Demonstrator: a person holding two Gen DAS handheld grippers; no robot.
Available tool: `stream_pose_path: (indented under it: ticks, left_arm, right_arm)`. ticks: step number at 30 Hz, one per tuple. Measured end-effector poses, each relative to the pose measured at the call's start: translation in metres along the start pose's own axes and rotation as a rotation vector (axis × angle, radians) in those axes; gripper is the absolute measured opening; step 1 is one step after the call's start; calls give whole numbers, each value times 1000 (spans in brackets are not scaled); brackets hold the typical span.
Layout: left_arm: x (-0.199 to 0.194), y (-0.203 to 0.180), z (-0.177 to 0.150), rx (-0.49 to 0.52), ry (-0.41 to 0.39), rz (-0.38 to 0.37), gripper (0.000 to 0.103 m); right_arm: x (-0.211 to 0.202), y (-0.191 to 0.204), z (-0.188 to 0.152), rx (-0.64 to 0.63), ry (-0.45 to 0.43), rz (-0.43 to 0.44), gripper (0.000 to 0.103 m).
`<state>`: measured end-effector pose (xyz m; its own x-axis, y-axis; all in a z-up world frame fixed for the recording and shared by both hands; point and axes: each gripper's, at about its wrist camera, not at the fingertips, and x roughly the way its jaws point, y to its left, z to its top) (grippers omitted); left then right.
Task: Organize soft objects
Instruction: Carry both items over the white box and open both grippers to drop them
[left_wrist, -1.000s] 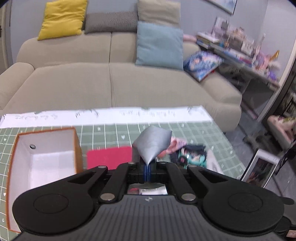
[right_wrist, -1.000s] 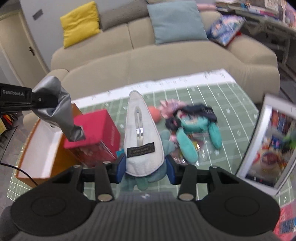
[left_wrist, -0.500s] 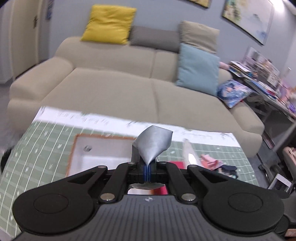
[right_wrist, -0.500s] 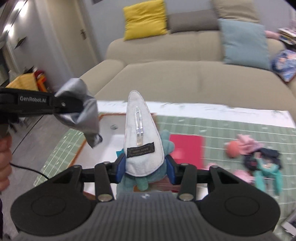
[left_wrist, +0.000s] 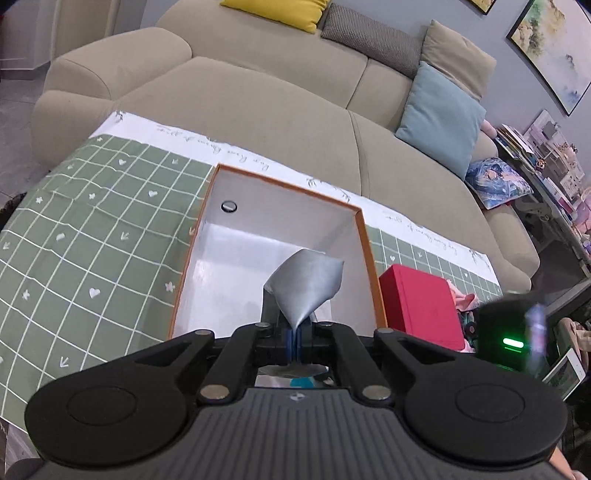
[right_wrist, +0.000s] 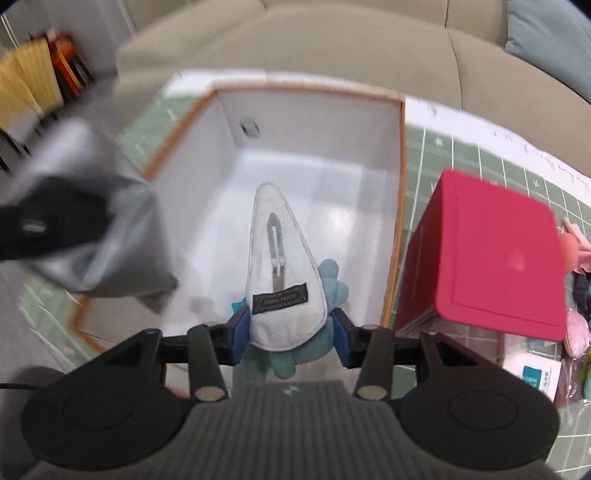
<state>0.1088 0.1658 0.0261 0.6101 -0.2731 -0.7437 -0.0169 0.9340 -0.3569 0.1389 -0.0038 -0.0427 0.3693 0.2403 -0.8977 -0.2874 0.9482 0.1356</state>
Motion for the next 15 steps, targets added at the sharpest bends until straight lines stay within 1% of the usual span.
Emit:
stream_pose_path:
  ticks: [2, 3, 7, 8, 10, 13, 15]
  left_arm:
    - [1, 2, -3, 11, 3, 1, 3]
    - [1, 2, -4, 19, 3, 1, 3]
    - [3, -2, -7, 53, 12, -3, 3]
    - [3, -4, -8, 62, 11, 0, 3]
    - [3, -6, -9, 73, 12, -3, 3]
    - [3, -7, -10, 67, 20, -1, 3]
    - [3, -7, -8, 68, 33, 18, 3]
  right_arm:
    - [19, -1, 0, -1, 47, -49, 46]
    - [22, 2, 0, -20, 45, -52, 46]
    - [31, 12, 5, -65, 102, -121, 47]
    - [33, 14, 6, -67, 110, -134, 48]
    - [34, 15, 8, -47, 129, -139, 51]
    - [31, 15, 7, 12, 155, -103, 55]
    - [31, 15, 6, 15, 155, -120, 57]
